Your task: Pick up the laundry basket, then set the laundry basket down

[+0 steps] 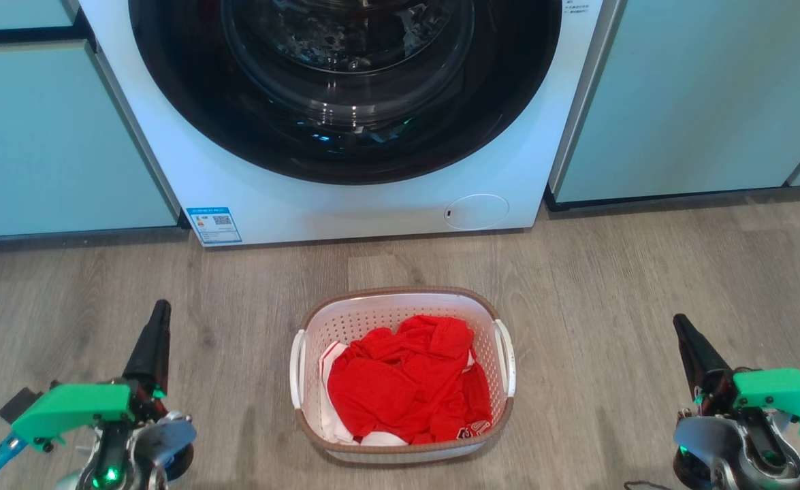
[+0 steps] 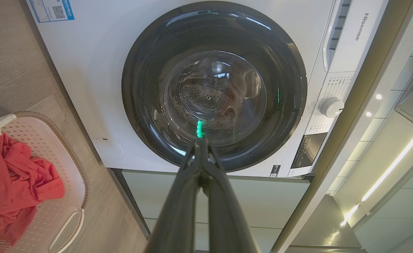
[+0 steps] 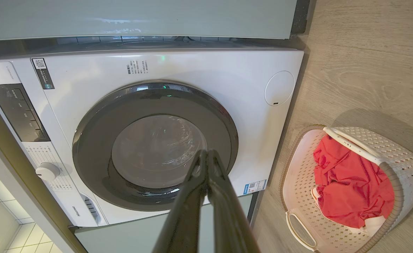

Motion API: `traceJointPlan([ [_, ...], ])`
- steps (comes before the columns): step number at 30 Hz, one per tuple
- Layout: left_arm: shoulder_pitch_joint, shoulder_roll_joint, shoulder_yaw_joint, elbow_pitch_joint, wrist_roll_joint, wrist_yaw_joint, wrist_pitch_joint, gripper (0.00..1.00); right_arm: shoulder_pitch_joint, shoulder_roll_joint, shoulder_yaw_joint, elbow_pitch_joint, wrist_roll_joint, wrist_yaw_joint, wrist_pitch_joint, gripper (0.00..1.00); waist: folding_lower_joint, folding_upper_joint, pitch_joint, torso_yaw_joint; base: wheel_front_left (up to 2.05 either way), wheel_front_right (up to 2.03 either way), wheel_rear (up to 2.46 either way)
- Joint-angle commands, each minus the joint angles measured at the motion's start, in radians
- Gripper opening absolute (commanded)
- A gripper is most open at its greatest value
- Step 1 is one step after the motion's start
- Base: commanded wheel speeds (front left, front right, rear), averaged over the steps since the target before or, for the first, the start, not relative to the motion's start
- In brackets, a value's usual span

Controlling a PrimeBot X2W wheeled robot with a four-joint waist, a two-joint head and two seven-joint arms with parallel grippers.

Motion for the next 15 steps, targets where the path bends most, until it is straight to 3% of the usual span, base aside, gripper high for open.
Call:
traceJointPlan([
  [1,-0.051,0.009,0.037,-0.029,0.009,-0.007,0.008,0.0,-0.049,-0.007,0.017,-0.035,-0.011,0.0,0.008,0.0,0.0,-0.0001,0.0,0.0,0.0,0.0,0.0],
  [15,-0.051,0.009,0.037,-0.029,0.009,-0.007,0.008,0.0,-0.049,-0.007,0.017,-0.035,-0.011,0.0,0.008,0.0,0.0,-0.0001,0.0,0.0,0.0,0.0,0.0],
])
